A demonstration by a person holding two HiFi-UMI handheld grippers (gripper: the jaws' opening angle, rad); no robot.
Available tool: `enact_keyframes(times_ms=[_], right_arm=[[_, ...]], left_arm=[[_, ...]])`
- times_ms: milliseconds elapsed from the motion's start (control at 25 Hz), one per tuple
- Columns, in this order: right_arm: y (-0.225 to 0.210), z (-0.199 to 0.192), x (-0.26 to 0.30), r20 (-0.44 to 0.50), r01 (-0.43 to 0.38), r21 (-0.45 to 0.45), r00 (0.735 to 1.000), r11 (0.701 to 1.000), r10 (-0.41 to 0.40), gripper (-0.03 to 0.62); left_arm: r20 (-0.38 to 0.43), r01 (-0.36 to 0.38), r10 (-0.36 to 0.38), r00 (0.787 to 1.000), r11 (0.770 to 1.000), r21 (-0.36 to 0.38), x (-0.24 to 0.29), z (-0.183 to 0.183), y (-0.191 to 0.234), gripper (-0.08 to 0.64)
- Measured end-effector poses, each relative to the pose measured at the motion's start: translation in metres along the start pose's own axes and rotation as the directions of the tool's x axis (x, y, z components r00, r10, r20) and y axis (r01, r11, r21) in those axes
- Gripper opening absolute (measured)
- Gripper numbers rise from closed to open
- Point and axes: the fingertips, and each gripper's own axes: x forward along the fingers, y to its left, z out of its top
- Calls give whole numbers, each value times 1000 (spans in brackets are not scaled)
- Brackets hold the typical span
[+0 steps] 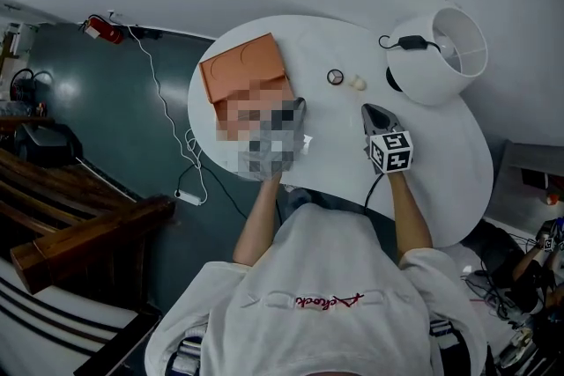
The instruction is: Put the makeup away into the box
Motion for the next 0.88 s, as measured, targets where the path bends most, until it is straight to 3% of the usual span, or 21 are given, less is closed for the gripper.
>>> enact_keyframes(times_ms=[440,560,880], right_arm=[[-15,-12,32,-52,-8,-16,999,1000,7,24],[-22,-9,50,-80,-23,-47,997,999,19,203],[-45,-16,92,-215,-48,-164,977,985,12,233]], left_arm=[[-24,-19,19,1000,1000,-17,7,-10,10,11],[-20,-26,25,999,1000,-18,8,-7,14,11],[-13,-36,36,999,999,-31,8,-4,19,11]])
